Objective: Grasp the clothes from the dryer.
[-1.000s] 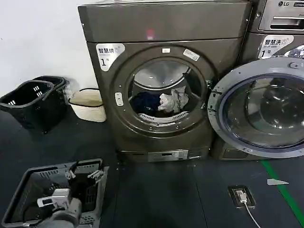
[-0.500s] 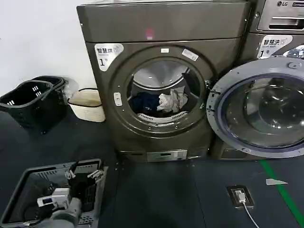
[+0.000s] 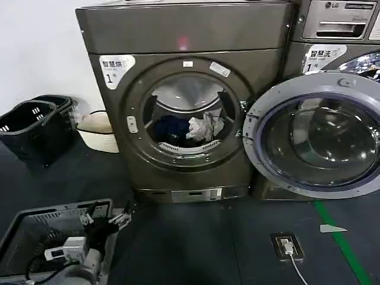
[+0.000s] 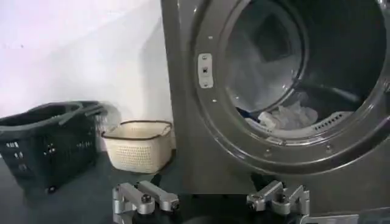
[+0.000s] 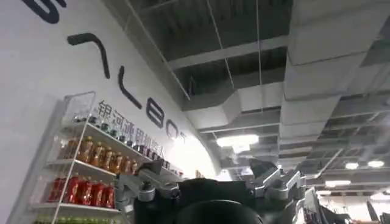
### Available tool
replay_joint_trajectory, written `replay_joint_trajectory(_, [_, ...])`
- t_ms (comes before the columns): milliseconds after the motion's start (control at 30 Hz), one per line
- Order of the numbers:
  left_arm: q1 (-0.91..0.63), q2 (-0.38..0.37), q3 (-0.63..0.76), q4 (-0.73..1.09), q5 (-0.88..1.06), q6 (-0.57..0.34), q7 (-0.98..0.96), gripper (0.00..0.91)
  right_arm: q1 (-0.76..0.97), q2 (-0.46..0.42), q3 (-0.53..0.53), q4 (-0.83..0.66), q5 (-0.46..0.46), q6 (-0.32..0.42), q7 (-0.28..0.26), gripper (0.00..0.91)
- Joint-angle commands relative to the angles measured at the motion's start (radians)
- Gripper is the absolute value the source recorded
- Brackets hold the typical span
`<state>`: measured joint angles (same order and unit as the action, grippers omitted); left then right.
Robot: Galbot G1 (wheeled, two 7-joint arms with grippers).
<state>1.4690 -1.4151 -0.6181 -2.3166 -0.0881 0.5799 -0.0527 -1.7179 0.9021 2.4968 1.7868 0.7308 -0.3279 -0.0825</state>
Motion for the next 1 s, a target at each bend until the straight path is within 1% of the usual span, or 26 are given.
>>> replay_joint_trajectory(33, [0.005,0.001,0.000,-0.006,0.000,0.000,0.001,0.907,-0.001,0.002,0.000,0.001,0.005,0.003,-0.002,0.907])
replay_joint_trajectory(567, [0.012,-0.004,-0.006,-0.049,-0.009,0.004,0.002,0.907,0.001,-0.001,0.003,0.000,0.008,0.006,-0.009,0.907])
replay_joint_trajectory(1000, [0.000,-0.005,-0.004,-0.046,-0.010,0.008,0.005,0.907,0.011,-0.002,-0.006,0.006,0.005,0.013,-0.013,0.907])
